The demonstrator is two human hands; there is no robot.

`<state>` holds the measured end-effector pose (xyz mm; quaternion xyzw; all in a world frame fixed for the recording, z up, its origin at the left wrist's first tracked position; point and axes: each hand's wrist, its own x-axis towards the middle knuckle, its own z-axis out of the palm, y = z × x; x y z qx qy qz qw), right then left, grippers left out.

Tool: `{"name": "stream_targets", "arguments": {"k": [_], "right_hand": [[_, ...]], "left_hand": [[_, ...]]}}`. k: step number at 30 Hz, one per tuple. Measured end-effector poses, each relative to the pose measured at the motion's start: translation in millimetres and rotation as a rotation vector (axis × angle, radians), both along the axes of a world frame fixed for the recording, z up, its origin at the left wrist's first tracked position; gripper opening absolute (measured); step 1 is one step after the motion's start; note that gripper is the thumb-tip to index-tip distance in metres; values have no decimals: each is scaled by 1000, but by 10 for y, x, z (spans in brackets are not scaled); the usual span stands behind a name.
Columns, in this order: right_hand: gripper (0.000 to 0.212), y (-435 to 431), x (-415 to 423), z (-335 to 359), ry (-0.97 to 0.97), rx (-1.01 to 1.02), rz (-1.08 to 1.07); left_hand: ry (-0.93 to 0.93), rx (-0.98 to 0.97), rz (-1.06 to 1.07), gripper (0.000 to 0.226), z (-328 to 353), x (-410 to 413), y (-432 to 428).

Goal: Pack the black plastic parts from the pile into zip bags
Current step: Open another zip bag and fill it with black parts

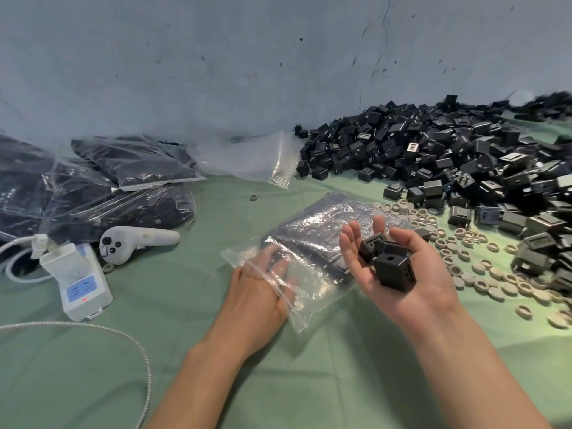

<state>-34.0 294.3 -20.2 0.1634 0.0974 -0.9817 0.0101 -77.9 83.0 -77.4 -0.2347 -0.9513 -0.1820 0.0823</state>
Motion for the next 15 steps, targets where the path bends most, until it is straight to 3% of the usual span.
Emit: {"name": "stream_targets", "arguments": {"k": [9,12,15], "right_hand": [[19,-61,-7,-20,12,6,9],[18,-105,-4,-16,14,11,24],[17,-158,6,-14,20,12,43]], "left_hand": [[-69,187,-107,42,14,-16,-59],[-43,393,79,40,110,128,-173],[109,636,323,33,315,284,-278]]}}
